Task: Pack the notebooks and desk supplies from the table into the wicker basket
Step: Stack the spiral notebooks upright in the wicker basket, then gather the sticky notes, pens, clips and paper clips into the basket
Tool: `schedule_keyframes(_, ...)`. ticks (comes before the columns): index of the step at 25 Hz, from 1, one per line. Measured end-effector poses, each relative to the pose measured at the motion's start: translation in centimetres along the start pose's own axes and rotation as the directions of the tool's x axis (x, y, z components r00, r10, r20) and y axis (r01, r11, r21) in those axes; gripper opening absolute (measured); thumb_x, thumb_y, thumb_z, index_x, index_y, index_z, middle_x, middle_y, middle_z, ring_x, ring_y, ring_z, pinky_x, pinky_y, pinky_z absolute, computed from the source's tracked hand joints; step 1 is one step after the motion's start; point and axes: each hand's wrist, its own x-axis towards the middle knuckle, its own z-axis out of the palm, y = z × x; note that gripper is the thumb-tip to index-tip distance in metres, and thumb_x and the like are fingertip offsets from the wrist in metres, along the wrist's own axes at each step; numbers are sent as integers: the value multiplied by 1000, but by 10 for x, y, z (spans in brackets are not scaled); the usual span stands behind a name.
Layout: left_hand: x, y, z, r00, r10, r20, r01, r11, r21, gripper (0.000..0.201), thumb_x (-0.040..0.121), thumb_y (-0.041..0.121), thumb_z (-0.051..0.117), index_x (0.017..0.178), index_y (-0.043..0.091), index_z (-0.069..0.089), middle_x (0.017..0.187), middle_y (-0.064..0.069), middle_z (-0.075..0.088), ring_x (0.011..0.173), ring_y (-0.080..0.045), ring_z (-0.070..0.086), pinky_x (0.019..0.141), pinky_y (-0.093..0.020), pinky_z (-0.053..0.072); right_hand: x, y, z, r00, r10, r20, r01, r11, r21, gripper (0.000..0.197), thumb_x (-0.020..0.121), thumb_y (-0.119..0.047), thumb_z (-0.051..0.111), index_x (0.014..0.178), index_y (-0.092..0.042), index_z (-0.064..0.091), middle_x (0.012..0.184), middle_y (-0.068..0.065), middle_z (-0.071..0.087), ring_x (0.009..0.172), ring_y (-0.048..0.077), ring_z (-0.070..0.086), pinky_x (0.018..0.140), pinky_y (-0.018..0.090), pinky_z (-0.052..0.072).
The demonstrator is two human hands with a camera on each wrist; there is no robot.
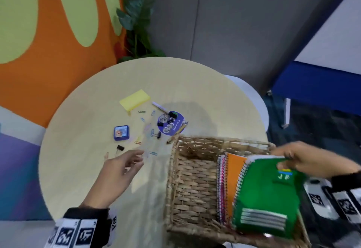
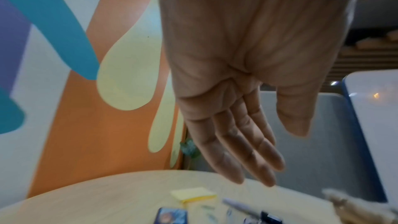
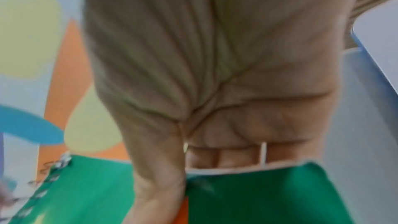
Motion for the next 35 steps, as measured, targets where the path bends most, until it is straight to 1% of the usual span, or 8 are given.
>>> schedule_keyframes(4, 16, -50, -6, 983, -159, -93, 167, 982, 92, 24, 88, 11, 64, 109, 23, 69, 91, 2, 73, 82, 4, 69, 102, -25, 46, 53, 46, 56, 995, 88, 56, -86, 995, -40, 59, 82, -6, 65, 86, -65, 57, 95, -37, 66, 94, -12, 60, 90, 13, 46)
schedule_keyframes(7, 51, -70, -13, 964, -229, -139, 255, 941, 223, 36, 90, 17, 60, 125, 13, 60, 116, -7, 69, 106, -25, 65, 93, -30, 46, 82, 60, 92, 968, 250, -29, -251, 953, -171, 53, 81, -27, 66, 131, -34, 49, 128, -4, 63, 114, 17, 59, 97, 27, 45)
schedule_keyframes(9, 84, -78, -14, 955, -278, -103, 296, 901, 318, 50, 89, 18, 59, 137, 12, 47, 130, -13, 56, 117, -30, 56, 97, -33, 43, 90, 56, 104, 928, 372, -14, -367, 909, -198, 69, 80, -35, 66, 141, -22, 35, 121, 8, 66, 109, 24, 62, 91, 33, 49)
schedule_keyframes(16, 177, -102, 7, 933, -334, 131, 177, 745, 643, 74, 87, 12, 59, 150, 20, 22, 155, -10, 21, 134, -35, 33, 105, -43, 41, 74, 10, 89, 848, 523, -84, -530, 840, -115, 90, 67, -49, 74, 141, -28, 27, 133, 0, 56, 112, 18, 60, 86, 28, 48)
schedule_keyframes(20, 195, -121, 8, 918, -371, 142, 164, 679, 716, 64, 87, 13, 60, 145, 16, 32, 147, -11, 33, 129, -33, 40, 102, -40, 44, 93, -43, 25, 911, 380, -159, -407, 891, -203, 47, 78, -47, 65, 120, -30, 53, 119, -8, 65, 106, 14, 63, 73, 26, 44)
schedule_keyframes(24, 185, -114, -9, 949, -306, 80, 214, 808, 549, 57, 79, 20, 69, 132, 16, 48, 127, -11, 51, 114, -30, 53, 93, -34, 46, 191, -98, -38, 951, 10, -308, -73, 979, -193, 21, 86, -31, 60, 99, -15, 63, 99, 2, 71, 93, 25, 65, 77, 33, 49)
schedule_keyframes(28, 141, -84, -20, 976, -215, -37, 218, 956, 196, 59, 68, 16, 76, 124, 20, 57, 103, -3, 59, 94, -21, 58, 78, -22, 39, 332, -154, -43, 997, -32, -75, 8, 957, -290, 28, 90, -25, 53, 108, -6, 62, 115, 15, 66, 108, 31, 60, 87, 35, 47)
schedule_keyframes(35, 53, -65, 1, 978, -206, -10, 206, 977, -54, 73, 46, 53, 64, 104, 82, 32, 117, 53, 39, 98, 30, 45, 77, 10, 35, 445, -139, 18, 998, 53, 45, -32, 924, -381, 45, 97, -45, 32, 120, -14, 55, 117, 12, 62, 103, 31, 63, 87, 41, 50)
